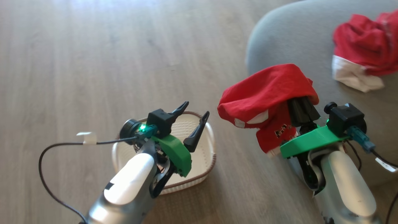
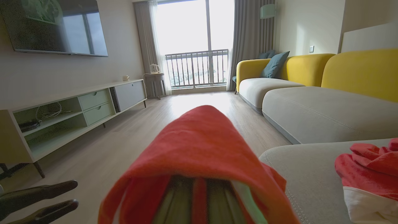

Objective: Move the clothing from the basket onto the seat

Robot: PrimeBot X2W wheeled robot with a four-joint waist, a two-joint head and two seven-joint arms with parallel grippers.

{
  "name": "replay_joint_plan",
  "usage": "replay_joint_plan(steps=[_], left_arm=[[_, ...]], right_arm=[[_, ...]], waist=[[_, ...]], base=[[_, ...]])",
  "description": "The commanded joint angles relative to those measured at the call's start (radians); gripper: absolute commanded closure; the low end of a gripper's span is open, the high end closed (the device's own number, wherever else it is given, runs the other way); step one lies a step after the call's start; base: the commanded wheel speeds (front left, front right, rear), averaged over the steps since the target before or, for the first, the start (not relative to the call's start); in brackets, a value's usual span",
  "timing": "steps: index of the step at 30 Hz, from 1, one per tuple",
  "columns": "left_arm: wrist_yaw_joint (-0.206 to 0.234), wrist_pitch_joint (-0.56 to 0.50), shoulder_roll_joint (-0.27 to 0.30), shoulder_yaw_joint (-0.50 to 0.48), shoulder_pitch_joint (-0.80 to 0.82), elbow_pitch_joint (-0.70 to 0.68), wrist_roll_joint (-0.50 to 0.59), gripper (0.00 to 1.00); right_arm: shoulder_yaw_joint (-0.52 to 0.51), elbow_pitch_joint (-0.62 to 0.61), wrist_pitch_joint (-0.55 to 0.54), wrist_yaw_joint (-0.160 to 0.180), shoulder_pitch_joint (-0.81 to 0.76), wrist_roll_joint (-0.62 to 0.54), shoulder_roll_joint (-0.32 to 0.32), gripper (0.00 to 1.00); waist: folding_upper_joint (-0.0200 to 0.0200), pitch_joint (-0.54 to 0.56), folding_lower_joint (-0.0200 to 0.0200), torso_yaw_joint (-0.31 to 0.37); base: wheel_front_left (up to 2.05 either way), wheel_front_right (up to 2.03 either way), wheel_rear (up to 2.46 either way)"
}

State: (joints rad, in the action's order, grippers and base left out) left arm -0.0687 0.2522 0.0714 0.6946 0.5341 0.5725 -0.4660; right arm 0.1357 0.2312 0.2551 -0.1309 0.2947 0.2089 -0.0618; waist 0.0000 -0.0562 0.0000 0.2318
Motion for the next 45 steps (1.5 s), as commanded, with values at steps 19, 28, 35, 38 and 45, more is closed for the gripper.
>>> replay_joint_plan(steps=[19,28,35,38,45], left_arm=[[-0.057,0.01,-0.007,-0.179,-0.066,-0.096,0.123,0.0],[-0.061,0.01,-0.014,-0.156,-0.049,-0.122,0.131,0.0],[-0.062,0.01,0.001,-0.138,-0.058,-0.167,0.138,0.0],[-0.062,0.01,0.013,-0.131,-0.063,-0.188,0.144,0.0],[-0.062,0.01,0.049,-0.082,-0.027,-0.201,0.148,0.0]], right_arm=[[-0.049,-0.164,0.007,0.0,-0.091,0.036,0.012,1.0],[-0.106,-0.225,0.007,0.0,-0.134,0.038,0.012,1.0],[-0.113,-0.24,0.007,0.0,-0.016,-0.01,-0.019,1.0],[-0.118,-0.237,0.007,0.0,0.071,-0.024,-0.064,1.0],[-0.174,-0.208,0.007,0.0,0.286,-0.074,-0.204,1.0]], waist=[[0.0,-0.013,0.0,0.311],[0.0,-0.052,0.0,0.32],[0.0,-0.102,0.0,0.321],[0.0,-0.134,0.0,0.317],[0.0,-0.234,0.0,0.256]], base=[[0.0,0.0,0.0],[0.0,0.0,0.0],[0.0,0.0,0.0],[0.0,0.0,0.0],[0.0,0.0,0.0]])
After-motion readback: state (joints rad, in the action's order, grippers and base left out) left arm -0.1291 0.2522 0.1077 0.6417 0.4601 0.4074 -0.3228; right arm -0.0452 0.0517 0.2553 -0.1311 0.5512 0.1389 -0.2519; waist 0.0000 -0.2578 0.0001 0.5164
